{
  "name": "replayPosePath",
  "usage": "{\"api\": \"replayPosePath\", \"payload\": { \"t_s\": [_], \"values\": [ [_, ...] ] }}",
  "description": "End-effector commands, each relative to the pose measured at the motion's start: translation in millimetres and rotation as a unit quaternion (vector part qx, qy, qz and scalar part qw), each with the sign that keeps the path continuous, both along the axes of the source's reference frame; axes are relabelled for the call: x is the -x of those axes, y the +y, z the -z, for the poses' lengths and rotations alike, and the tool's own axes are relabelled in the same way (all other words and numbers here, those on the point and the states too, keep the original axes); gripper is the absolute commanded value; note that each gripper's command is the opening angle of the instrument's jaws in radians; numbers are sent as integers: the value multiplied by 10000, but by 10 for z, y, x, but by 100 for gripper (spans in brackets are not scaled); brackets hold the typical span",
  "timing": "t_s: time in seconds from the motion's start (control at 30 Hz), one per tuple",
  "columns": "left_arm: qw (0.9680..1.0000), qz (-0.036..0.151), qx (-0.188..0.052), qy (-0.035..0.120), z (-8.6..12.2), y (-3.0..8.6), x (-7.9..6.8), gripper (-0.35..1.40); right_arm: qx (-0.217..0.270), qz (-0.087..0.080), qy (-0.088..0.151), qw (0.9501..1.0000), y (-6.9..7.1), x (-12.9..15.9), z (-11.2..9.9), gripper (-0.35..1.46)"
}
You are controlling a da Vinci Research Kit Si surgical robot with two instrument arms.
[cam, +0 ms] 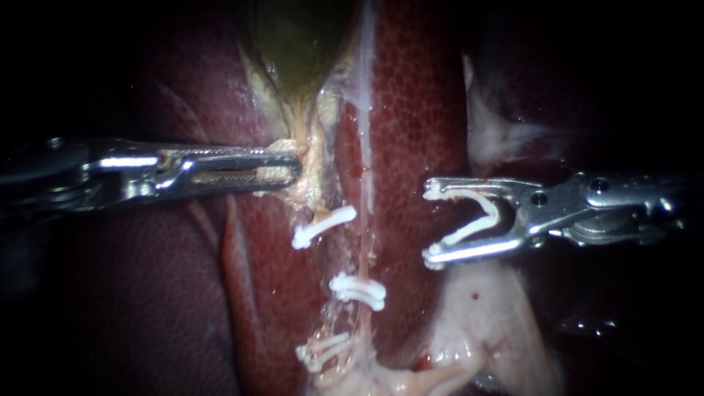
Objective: Clipping third clip right tube
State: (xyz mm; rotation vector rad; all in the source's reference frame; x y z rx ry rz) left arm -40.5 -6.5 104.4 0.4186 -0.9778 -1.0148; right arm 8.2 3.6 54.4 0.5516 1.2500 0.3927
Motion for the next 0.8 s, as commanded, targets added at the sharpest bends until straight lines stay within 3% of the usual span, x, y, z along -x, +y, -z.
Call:
{"api": "replayPosePath", "payload": {
  "t_s": [0.03, 0.23, 0.57, 0.8],
  "values": [
    [10000, 0, 1, 0, 0, 0, 0, -33, 1, -1, 3, 10000, 0, 0, 1, 60],
    [10000, -38, -44, -37, 11, 9, -11, -33, 1, -2, 3, 10000, 0, -1, 0, 60],
    [9995, 321, -22, -8, 62, 55, -64, -33, 1, -12, 13, 10000, 0, -1, 0, 60],
    [9994, 351, 10, -20, 67, 56, -71, -33, 7, -19, 9, 10000, 0, -4, -2, 60]
  ]
}}
